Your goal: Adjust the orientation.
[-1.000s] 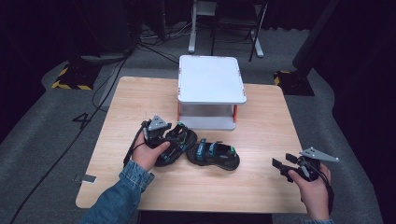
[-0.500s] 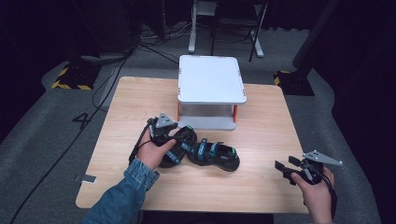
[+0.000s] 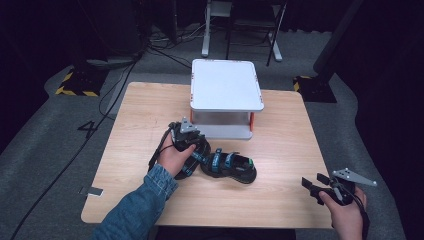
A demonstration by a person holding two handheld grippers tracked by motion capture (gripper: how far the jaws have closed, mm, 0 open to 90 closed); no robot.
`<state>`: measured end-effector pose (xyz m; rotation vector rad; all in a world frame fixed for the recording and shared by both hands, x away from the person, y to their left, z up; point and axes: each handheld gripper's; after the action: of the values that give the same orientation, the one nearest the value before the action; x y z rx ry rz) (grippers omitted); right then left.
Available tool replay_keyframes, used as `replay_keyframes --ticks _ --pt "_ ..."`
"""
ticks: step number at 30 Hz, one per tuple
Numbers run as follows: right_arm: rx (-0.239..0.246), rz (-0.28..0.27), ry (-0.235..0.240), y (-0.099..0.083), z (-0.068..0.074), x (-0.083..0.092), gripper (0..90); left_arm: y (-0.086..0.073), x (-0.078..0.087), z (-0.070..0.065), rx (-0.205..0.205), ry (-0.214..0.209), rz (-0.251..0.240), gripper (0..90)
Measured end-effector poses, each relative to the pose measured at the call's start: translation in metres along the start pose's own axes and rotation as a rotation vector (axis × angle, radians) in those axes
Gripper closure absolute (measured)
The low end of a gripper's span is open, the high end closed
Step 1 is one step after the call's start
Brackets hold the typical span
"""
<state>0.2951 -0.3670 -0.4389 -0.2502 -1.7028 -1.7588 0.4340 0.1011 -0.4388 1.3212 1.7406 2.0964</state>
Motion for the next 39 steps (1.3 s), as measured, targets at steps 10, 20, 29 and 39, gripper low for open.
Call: replay_keyframes --ticks 10,20,29,39 --pt "0.002 0.007 0.004 0.001 0.001 -0.003 32.3 0.003 0.018 0.001 0.002 -0.026 0.001 85.4" --pt "0.038 0.011 0.057 0.015 0.012 -0.025 32.3 0.000 0.072 -0.013 -0.040 -0.087 -0.066 85.4" --pt "0.102 0.018 0.149 0.039 0.035 -0.058 32.3 -0.016 0.109 -0.034 -0.028 -0.216 -0.090 85.4" --pt "0.152 0.022 0.227 0.060 0.056 -0.086 32.3 -0.040 0.113 -0.073 -0.043 -0.360 -0.005 85.2"
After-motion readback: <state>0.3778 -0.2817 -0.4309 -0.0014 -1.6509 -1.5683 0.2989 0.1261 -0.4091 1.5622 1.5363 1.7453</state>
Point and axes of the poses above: each handheld gripper's, and its own axes: x roughly backward along the jaws, y roughly out of its top, z roughly to its left, and after that the axes turned 3 degrees about -z, right-handed
